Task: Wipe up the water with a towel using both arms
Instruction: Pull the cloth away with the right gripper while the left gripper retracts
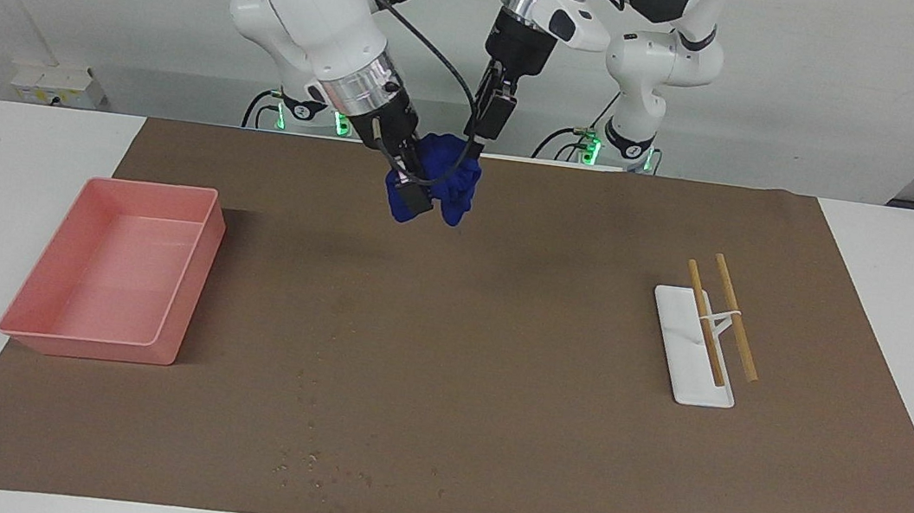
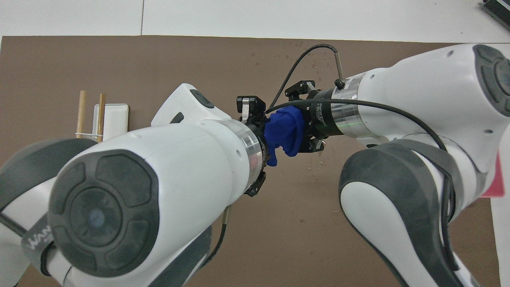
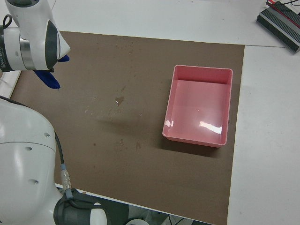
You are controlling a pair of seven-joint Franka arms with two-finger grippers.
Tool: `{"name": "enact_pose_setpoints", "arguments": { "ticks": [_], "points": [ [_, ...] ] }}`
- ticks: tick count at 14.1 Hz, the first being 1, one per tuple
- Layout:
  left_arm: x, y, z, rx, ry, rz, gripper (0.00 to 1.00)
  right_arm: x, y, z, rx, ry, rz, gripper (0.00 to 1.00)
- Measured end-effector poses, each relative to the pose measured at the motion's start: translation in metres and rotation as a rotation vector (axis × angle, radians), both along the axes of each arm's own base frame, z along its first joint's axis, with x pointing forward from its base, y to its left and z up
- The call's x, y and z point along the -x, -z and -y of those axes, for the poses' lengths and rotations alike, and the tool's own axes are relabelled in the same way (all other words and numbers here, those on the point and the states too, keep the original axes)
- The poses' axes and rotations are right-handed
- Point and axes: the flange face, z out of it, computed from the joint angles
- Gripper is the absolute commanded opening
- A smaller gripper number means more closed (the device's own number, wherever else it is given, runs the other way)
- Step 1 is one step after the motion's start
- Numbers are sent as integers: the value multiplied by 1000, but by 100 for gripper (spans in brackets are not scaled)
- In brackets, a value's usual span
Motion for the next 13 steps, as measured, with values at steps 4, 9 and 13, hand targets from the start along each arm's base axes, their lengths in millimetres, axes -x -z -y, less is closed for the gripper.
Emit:
{"name": "enact_pose_setpoints", "arguments": {
  "ticks": [4,9,13],
  "points": [
    [-13,12,-22,-77,37,-38,100,-28,43,52,82,-74,101,0],
    [-62,32,-111,-234,174,-98,100,-87,120,86,208,-173,279,0],
    [-94,44,-200,-314,298,-149,100,-141,138,106,270,-286,398,0]
  ]
}}
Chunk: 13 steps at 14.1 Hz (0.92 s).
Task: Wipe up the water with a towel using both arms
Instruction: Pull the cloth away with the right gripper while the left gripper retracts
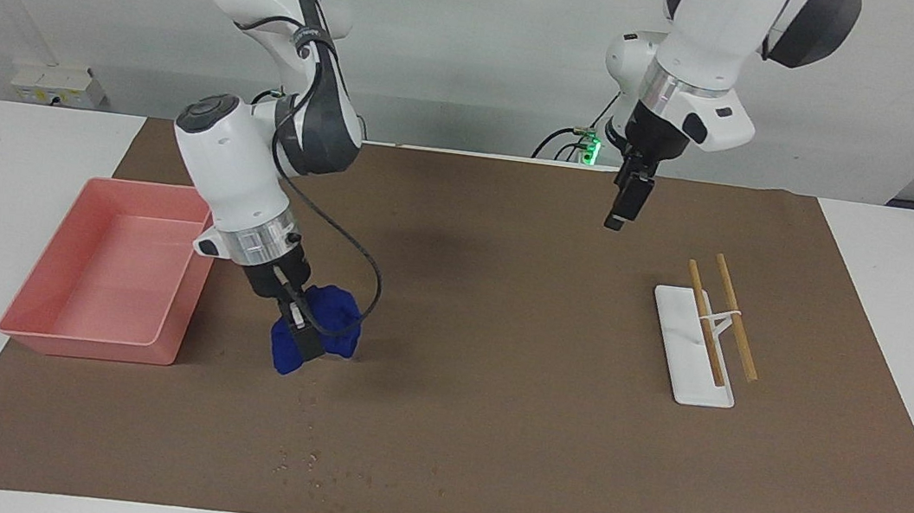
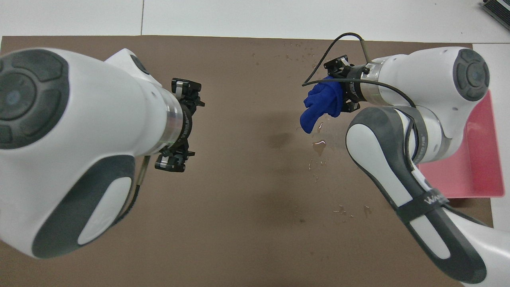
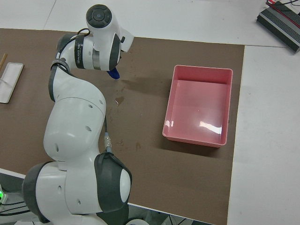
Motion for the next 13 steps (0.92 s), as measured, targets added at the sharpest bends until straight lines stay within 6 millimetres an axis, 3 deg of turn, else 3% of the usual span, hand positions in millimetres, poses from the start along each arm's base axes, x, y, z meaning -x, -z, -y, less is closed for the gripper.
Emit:
{"name": "enact_pose_setpoints", "arguments": {
  "ticks": [3,7,10,13],
  "points": [
    [-13,6,-69,-35,136,-36,100,-38,4,15,29,-62,96,0],
    [-14,13,-151,-52,454,-76,100,-71,50,20,88,-136,224,0],
    [-14,12,-192,-52,662,-68,100,-65,96,17,111,-155,212,0],
    [-12,13,-215,-56,819,-65,100,-38,141,16,128,-167,139,0]
  ]
}}
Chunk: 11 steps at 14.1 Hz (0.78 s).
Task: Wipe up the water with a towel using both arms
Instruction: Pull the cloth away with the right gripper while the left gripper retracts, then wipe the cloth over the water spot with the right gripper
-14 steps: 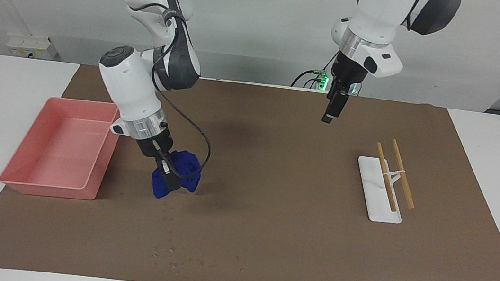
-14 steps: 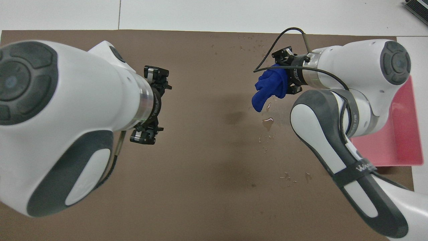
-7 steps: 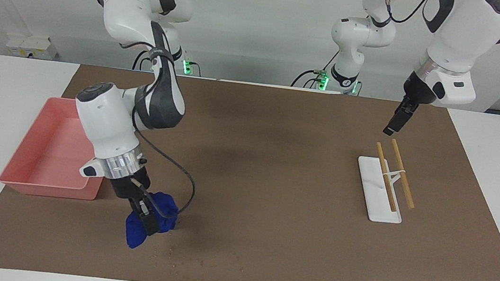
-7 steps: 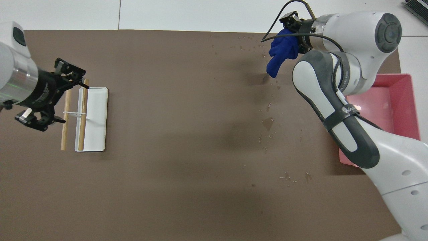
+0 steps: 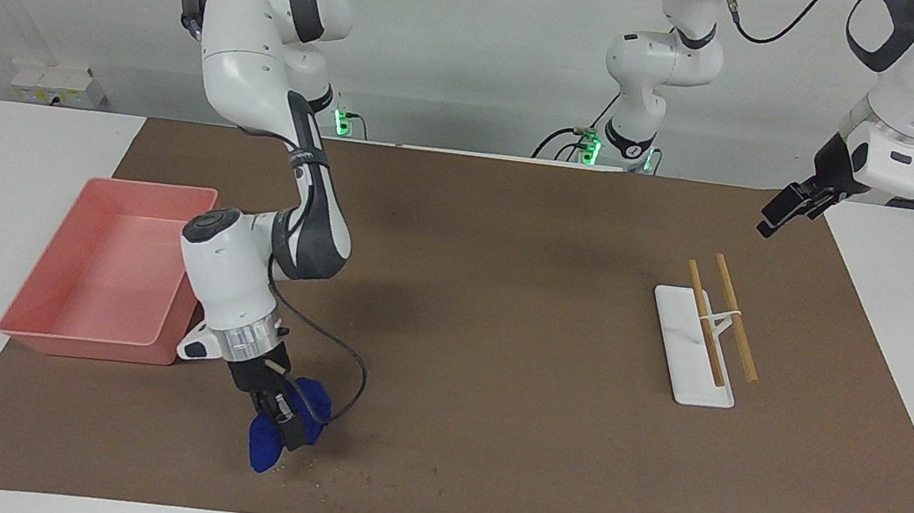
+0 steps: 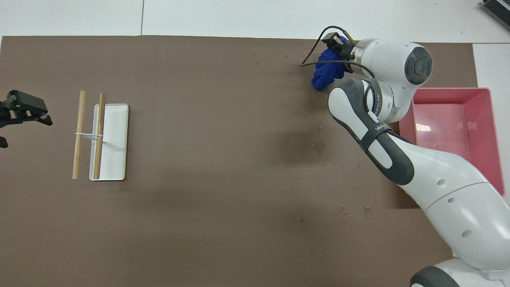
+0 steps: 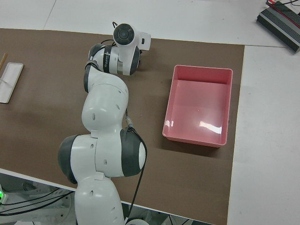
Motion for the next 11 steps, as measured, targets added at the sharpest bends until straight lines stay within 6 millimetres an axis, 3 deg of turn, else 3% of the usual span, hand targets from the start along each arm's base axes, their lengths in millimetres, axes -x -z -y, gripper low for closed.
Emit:
{"name": "enact_pose_setpoints", "arguments": {
  "ticks": [2,7,11],
  "points": [
    [2,1,-9,-31,95,-5,100,20,15,2,22,-20,-46,0],
    [2,2,-14,-73,239,-14,100,61,31,20,58,-40,-128,0],
    [2,1,-15,-87,310,-19,100,109,37,16,77,-62,-198,0]
  ]
}}
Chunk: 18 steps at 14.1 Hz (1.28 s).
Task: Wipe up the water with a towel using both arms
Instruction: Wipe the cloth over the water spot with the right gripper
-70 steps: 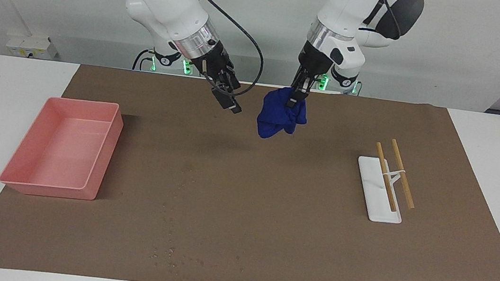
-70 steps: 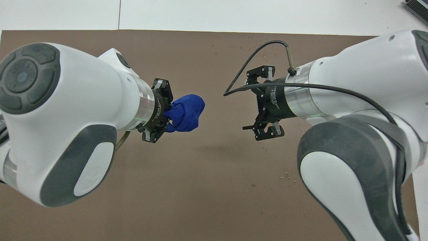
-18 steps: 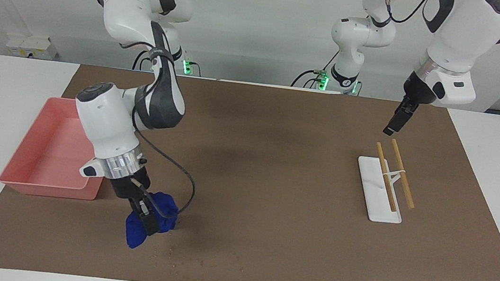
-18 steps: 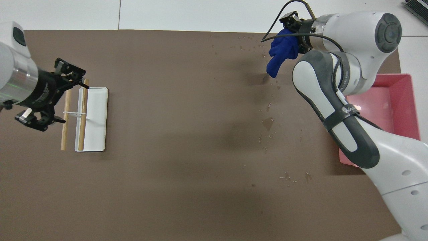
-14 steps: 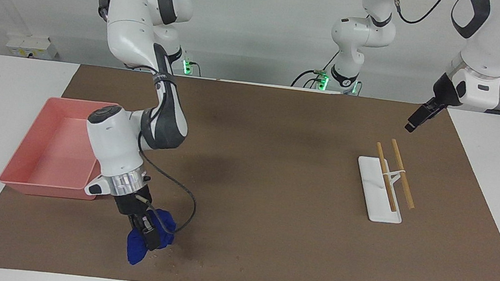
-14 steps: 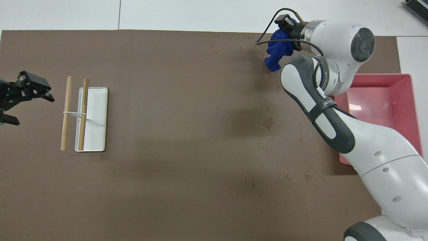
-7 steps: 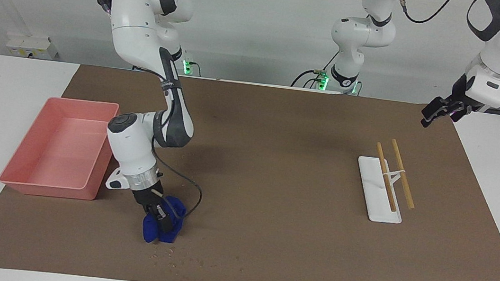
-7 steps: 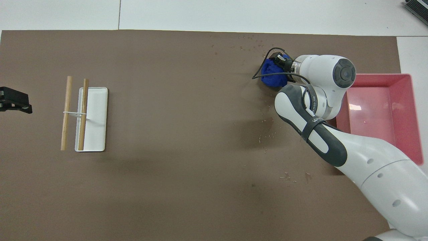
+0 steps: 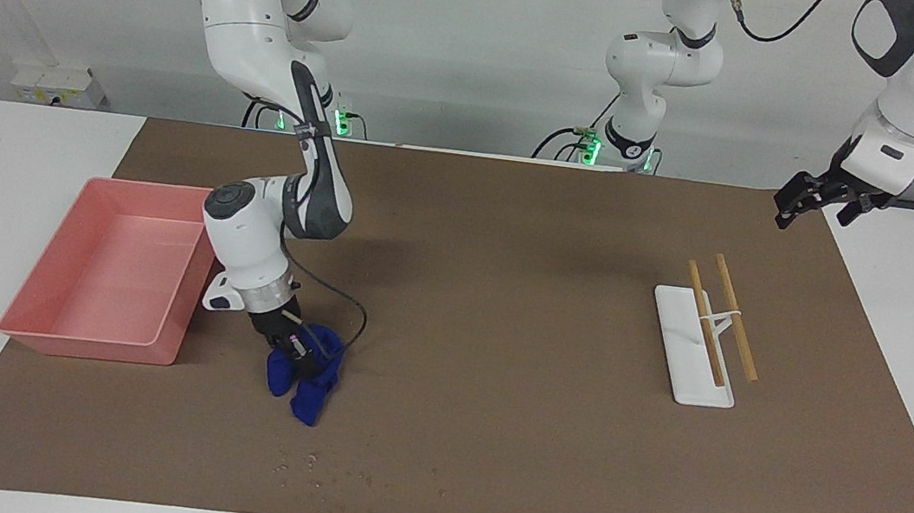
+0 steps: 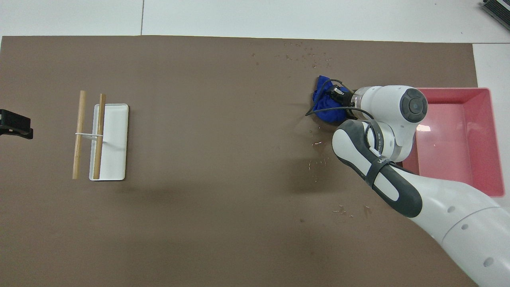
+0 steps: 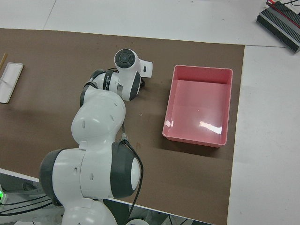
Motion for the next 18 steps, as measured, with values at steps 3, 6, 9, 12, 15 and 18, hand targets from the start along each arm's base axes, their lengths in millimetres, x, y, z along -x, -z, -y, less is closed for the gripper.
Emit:
{"name": "enact_pose_setpoints", "arguments": {
  "ticks": [3,6,9,12,15,18],
  "points": [
    [1,0,3,-5,47,-13,100,38,0,-2,15,-23,-84,0],
    [2,1,21,-4,82,-29,100,70,-3,-13,27,-66,-196,0],
    [3,2,32,5,101,-31,100,99,-4,-28,41,-116,-306,0],
    [1,3,28,57,83,-29,100,127,-2,-42,57,-155,-344,0],
    [-4,2,30,81,81,-25,100,153,-2,-52,73,-186,-377,0],
    [-5,2,35,81,89,-33,100,170,-9,-71,83,-175,-421,0]
  ]
}}
